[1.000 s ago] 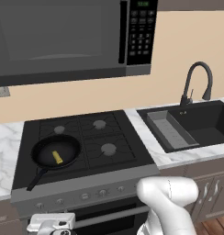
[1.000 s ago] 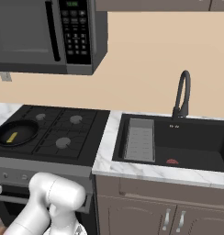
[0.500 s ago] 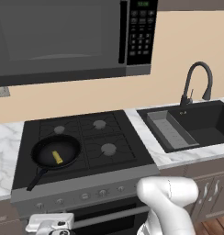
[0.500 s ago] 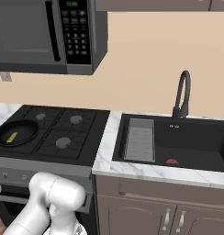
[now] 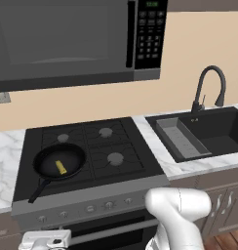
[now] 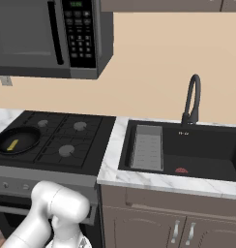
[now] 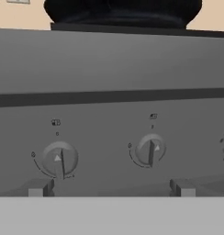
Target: Pick up the butter stick and place it in the pan. Then turn on the burner for the pan.
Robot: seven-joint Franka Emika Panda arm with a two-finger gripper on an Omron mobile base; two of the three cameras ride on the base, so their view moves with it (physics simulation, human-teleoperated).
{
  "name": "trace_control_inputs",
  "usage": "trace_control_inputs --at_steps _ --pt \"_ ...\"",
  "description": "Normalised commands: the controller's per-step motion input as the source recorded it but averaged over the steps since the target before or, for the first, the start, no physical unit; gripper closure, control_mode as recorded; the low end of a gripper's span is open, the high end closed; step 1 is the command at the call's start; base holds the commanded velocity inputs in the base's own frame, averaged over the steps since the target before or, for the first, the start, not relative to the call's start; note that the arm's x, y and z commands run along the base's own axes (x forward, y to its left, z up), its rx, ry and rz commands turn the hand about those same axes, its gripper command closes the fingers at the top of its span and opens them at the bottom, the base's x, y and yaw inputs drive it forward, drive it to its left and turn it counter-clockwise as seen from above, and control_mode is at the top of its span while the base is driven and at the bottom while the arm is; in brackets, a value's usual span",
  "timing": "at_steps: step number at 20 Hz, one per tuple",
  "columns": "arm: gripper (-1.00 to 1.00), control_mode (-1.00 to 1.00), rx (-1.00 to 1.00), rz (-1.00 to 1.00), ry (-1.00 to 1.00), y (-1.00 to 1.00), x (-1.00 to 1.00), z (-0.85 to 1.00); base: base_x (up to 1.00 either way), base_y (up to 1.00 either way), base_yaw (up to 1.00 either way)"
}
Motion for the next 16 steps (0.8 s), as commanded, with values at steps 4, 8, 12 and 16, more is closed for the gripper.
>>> trace_control_inputs --at_steps 4,8,12,16 --pt "-1.0 -1.0 0.0 0.0 0.0 0.17 0.0 0.0 0.0 0.0 0.0" --pt "-1.0 -1.0 0.0 0.03 0.0 0.12 0.0 0.0 0.0 0.0 0.0" --pt "-1.0 -1.0 0.0 0.05 0.0 0.08 0.01 0.0 0.0 0.0 0.0" --pt "-1.0 -1.0 0.0 0.08 0.0 0.05 0.0 0.0 0.0 0.0 0.0"
